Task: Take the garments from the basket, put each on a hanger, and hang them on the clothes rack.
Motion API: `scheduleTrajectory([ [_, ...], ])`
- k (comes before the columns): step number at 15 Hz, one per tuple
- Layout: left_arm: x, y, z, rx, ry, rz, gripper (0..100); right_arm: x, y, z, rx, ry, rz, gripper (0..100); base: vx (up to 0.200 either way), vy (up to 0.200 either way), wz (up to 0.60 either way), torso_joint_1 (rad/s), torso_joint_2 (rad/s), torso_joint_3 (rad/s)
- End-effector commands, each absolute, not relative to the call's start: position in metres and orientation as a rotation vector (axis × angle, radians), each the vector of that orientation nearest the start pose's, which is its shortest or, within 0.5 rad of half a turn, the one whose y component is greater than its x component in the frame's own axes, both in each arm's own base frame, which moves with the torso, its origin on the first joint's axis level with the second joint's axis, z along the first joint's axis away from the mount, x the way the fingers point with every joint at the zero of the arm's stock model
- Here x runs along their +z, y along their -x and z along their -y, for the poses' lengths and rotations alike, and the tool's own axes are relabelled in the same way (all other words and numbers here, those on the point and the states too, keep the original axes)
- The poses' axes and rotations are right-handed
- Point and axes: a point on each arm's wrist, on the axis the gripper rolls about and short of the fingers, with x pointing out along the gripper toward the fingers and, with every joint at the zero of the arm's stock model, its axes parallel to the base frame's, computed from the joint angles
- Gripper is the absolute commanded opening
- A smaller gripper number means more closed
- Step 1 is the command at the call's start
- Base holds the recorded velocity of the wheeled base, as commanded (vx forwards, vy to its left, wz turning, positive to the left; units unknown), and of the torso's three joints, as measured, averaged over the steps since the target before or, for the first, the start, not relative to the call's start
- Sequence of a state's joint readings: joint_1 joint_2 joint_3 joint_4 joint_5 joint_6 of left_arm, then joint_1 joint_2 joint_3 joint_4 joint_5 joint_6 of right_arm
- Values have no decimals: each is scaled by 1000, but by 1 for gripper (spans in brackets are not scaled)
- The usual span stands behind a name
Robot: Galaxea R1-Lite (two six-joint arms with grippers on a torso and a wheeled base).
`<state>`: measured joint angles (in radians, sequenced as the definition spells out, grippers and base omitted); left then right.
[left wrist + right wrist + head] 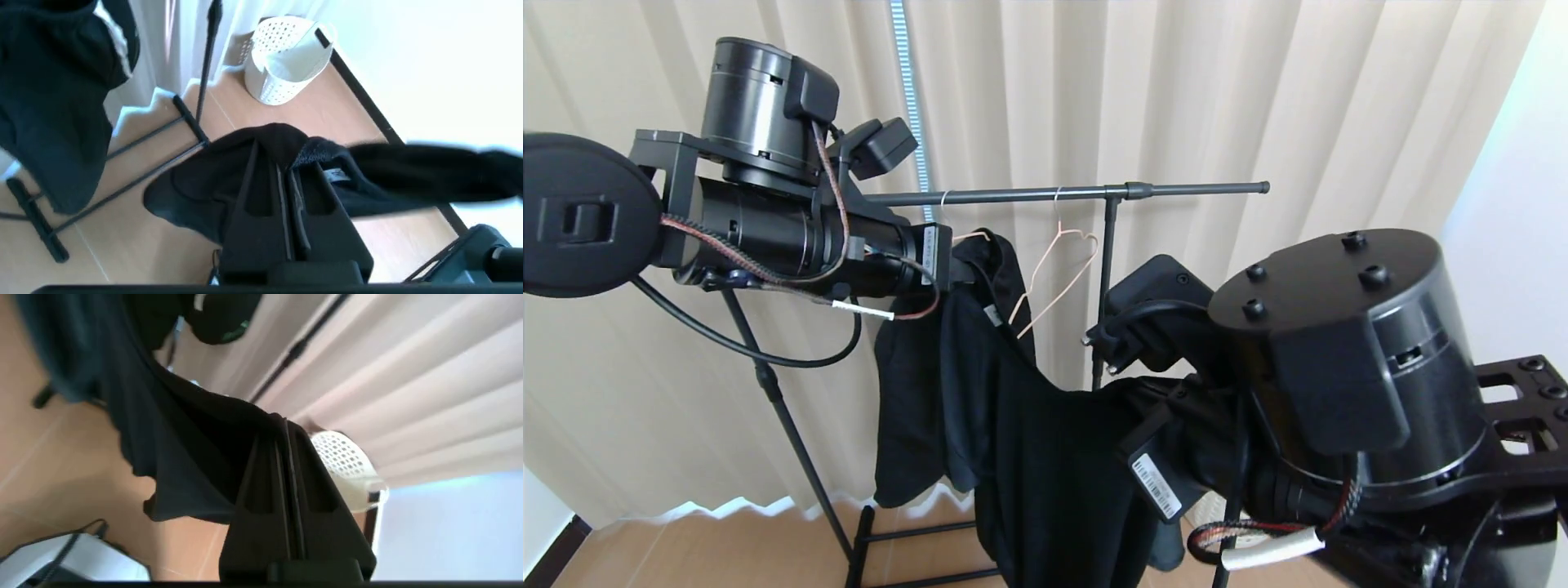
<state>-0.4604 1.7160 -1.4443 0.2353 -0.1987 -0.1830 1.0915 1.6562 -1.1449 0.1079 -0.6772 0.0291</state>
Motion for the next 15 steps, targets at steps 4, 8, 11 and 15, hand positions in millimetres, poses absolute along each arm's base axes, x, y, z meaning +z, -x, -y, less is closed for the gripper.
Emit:
scheduleTrajectory([
  [4, 265, -311, 172, -696, 122, -521, 0, 205, -129, -306, 527, 320, -467, 0, 0, 0, 0, 0, 0, 0],
  [8, 270, -308, 175, -822, 148, -498, 0, 209, -133, -337, 574, 90, -524, 0, 0, 0, 0, 0, 0, 0],
  [11, 270, -308, 173, -818, 151, -501, 0, 219, -138, -334, 565, 26, -520, 0, 0, 0, 0, 0, 0, 0],
  [15, 276, -301, 163, -798, 155, -491, 0, 228, -149, -308, 517, 97, -513, 0, 0, 0, 0, 0, 0, 0],
])
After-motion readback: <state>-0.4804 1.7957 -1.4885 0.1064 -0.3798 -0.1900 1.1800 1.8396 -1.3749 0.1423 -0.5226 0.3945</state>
